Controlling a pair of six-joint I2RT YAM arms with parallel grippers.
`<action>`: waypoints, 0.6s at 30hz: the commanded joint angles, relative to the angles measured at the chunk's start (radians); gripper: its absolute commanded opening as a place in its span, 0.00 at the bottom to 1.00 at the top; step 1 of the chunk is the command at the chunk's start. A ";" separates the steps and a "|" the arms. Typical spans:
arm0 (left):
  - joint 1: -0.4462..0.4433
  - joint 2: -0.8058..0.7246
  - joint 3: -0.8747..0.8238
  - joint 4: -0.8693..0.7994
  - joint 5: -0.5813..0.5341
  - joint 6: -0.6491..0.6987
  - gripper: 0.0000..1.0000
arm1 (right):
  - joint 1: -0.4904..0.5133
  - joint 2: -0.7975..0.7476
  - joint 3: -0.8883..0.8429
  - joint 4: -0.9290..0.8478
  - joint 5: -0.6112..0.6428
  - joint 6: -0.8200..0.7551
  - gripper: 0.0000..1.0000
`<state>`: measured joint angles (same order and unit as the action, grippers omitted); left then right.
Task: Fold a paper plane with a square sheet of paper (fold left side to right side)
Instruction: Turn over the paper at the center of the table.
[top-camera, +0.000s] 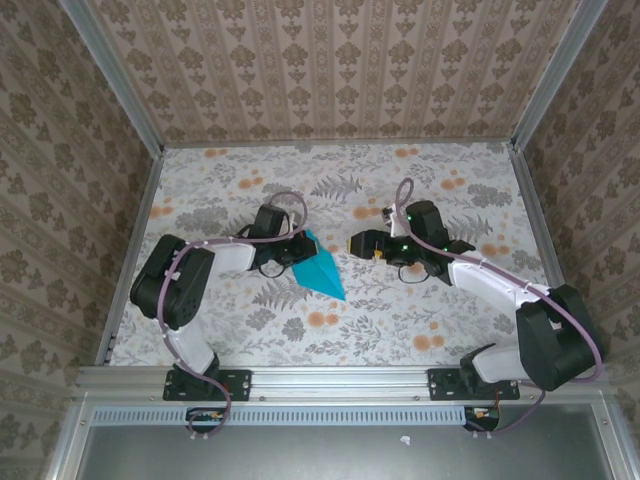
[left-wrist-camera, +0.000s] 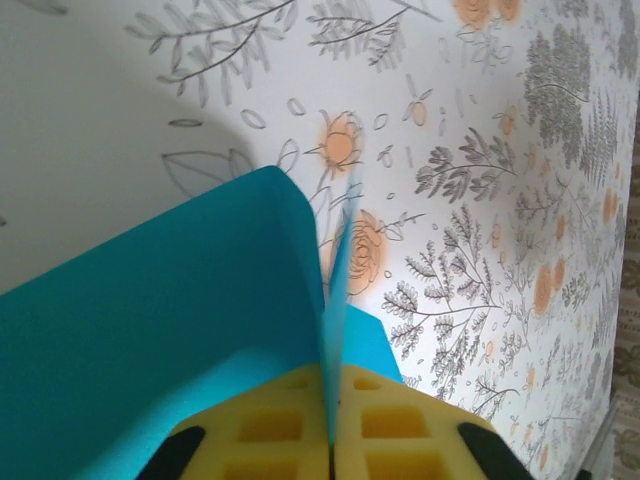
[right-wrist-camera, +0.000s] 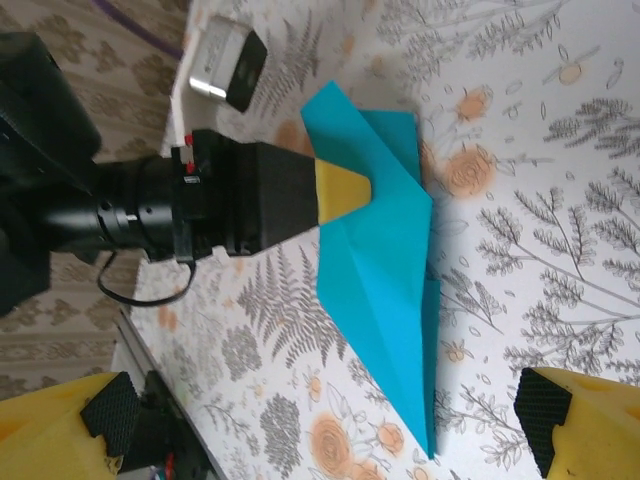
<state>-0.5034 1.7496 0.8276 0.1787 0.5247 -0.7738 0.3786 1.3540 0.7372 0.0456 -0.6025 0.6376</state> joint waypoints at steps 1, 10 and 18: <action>0.013 -0.101 0.020 -0.003 0.021 0.061 0.00 | -0.036 -0.021 -0.022 0.105 -0.103 0.061 1.00; 0.090 -0.350 0.061 -0.056 0.090 0.125 0.00 | -0.080 0.007 0.038 0.206 -0.240 0.070 1.00; 0.107 -0.450 0.160 -0.090 0.192 0.132 0.00 | -0.010 0.137 0.158 0.342 -0.373 0.100 1.00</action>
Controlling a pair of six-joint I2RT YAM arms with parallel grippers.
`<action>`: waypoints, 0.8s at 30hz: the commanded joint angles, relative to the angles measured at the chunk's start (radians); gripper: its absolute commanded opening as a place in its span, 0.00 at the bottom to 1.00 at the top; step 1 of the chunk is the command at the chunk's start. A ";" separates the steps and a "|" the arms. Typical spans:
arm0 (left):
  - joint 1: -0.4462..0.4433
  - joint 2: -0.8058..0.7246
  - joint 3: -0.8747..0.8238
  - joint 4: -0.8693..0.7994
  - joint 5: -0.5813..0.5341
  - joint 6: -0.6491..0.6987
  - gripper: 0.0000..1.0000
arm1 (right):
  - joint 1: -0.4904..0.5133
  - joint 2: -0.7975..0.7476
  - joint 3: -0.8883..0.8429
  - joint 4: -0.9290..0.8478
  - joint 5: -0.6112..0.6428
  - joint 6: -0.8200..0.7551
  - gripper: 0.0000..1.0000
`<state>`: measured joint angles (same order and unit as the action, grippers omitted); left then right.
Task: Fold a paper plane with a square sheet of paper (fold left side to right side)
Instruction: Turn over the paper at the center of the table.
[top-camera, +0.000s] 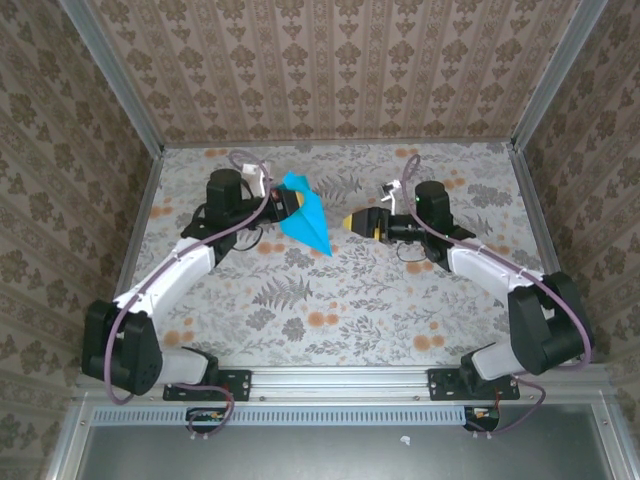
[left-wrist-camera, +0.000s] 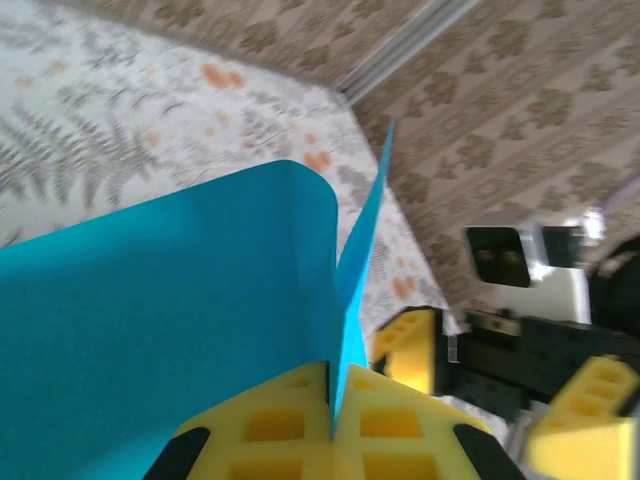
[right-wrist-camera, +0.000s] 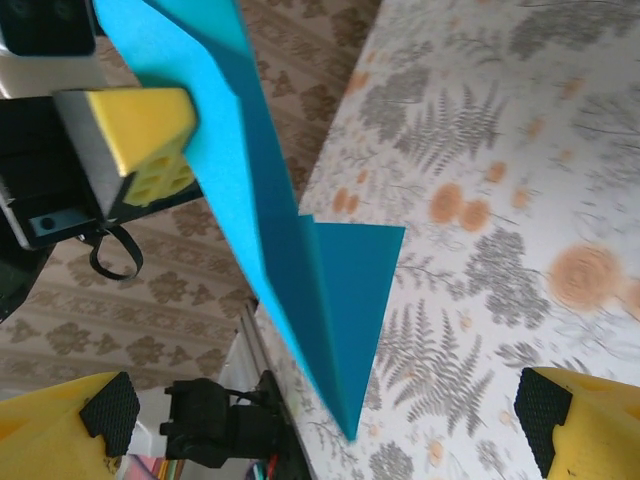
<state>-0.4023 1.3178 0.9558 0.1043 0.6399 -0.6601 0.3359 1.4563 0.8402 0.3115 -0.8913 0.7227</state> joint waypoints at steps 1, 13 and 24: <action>0.006 -0.022 0.038 -0.004 0.093 0.007 0.00 | 0.046 0.052 0.067 0.089 -0.085 0.021 1.00; -0.001 -0.045 0.026 0.093 0.166 -0.075 0.00 | 0.120 0.217 0.147 0.409 -0.147 0.239 0.88; -0.003 -0.042 0.015 0.080 0.163 -0.086 0.00 | 0.095 0.185 0.134 0.402 -0.135 0.230 0.46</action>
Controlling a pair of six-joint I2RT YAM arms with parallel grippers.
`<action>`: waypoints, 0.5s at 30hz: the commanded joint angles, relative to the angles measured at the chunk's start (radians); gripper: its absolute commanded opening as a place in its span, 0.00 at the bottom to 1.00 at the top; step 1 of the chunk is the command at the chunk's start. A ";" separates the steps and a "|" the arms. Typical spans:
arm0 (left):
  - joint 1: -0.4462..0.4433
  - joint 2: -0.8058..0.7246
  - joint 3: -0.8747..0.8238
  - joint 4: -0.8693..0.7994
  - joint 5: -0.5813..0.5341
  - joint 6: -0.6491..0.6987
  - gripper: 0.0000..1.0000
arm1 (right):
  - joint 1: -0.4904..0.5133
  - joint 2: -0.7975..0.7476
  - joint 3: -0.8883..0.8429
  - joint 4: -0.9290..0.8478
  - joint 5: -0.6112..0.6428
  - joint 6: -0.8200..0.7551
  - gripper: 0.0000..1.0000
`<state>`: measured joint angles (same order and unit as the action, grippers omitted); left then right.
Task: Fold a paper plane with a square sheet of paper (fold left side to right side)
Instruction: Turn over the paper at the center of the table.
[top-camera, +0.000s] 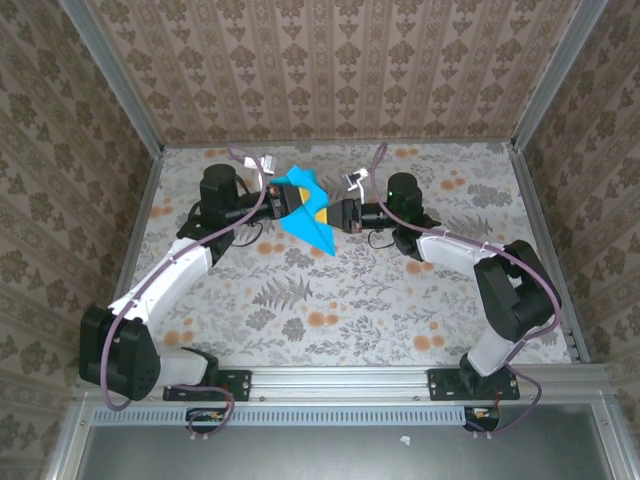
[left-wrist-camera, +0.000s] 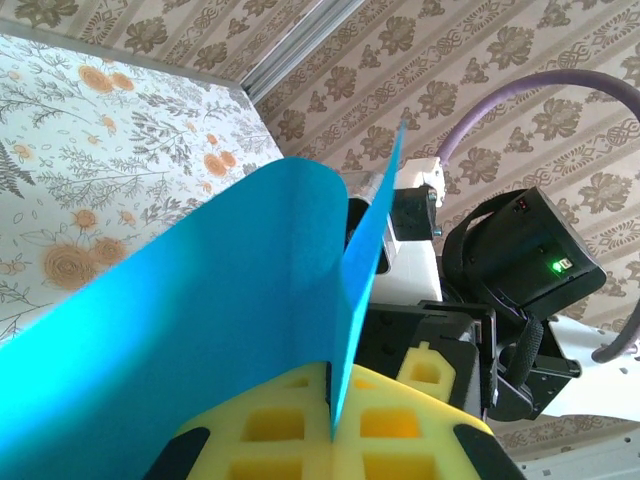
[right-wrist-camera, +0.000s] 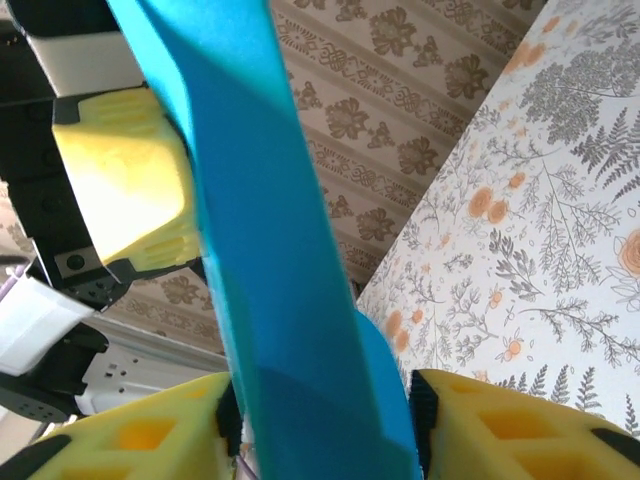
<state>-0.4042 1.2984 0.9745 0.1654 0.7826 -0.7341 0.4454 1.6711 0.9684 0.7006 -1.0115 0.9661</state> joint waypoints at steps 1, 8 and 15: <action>-0.002 -0.021 -0.003 0.016 0.020 -0.011 0.00 | -0.019 -0.033 0.001 0.003 -0.013 -0.020 0.41; 0.000 -0.008 0.002 0.002 0.019 -0.006 0.00 | -0.027 -0.073 -0.009 -0.096 -0.001 -0.094 0.21; -0.001 0.004 0.003 -0.007 0.017 -0.003 0.03 | -0.026 -0.092 -0.001 -0.183 0.008 -0.149 0.02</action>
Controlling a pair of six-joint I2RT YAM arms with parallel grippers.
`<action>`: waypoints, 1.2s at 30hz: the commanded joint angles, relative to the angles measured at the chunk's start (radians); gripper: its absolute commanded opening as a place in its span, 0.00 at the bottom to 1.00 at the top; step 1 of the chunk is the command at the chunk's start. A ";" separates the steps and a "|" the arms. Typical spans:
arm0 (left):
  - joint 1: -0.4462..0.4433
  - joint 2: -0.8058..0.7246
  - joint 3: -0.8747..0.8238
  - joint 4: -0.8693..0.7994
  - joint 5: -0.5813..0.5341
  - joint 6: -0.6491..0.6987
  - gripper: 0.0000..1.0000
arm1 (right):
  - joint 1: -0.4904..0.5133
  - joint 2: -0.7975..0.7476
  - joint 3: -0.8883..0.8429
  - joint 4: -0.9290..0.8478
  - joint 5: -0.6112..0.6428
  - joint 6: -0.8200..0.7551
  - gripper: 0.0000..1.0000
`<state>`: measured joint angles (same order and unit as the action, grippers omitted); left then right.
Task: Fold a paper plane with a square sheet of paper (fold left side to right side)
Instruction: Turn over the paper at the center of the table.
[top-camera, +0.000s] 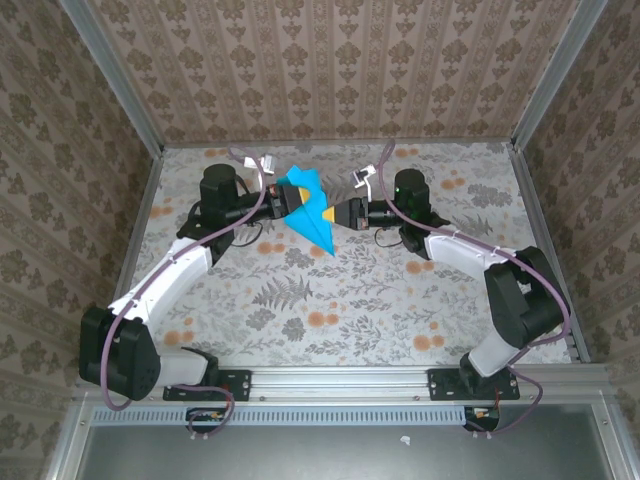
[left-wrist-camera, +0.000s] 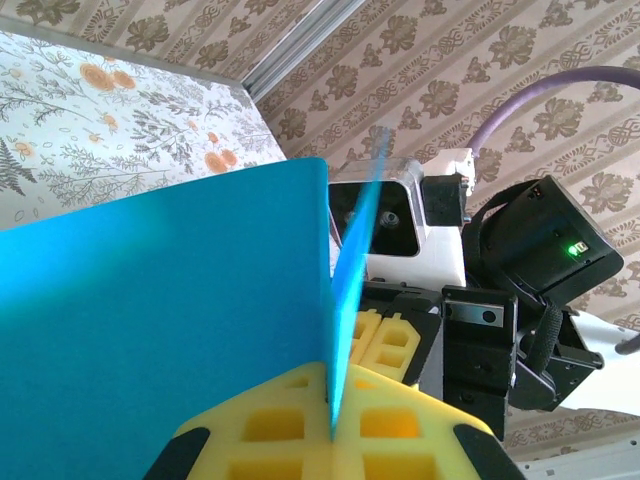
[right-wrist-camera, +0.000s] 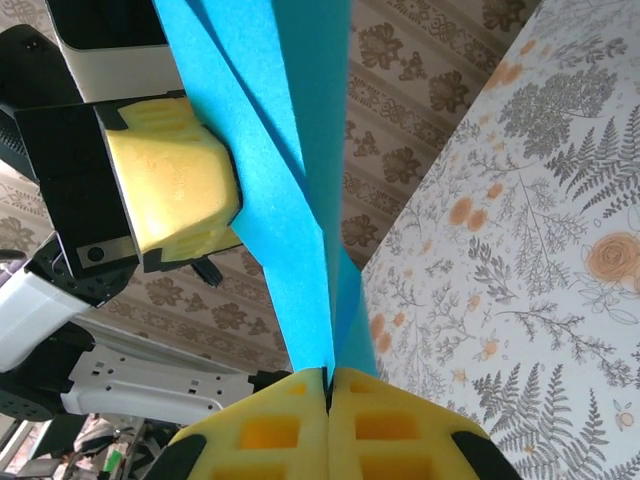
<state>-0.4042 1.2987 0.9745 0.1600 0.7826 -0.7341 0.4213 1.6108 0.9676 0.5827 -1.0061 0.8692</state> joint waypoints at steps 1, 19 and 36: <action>-0.001 0.004 0.003 -0.010 0.016 0.003 0.08 | -0.003 -0.036 0.000 -0.083 0.006 -0.067 0.01; 0.078 -0.321 -0.028 -0.524 -0.551 0.239 0.96 | -0.001 -0.341 0.108 -1.074 0.722 -0.535 0.00; 0.096 -0.217 -0.091 -0.614 -0.571 0.175 1.00 | 0.369 -0.167 0.444 -1.669 1.788 -0.553 0.00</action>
<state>-0.3126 1.0698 0.8898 -0.4320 0.1867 -0.5571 0.7353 1.3651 1.3640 -0.9108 0.5110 0.3130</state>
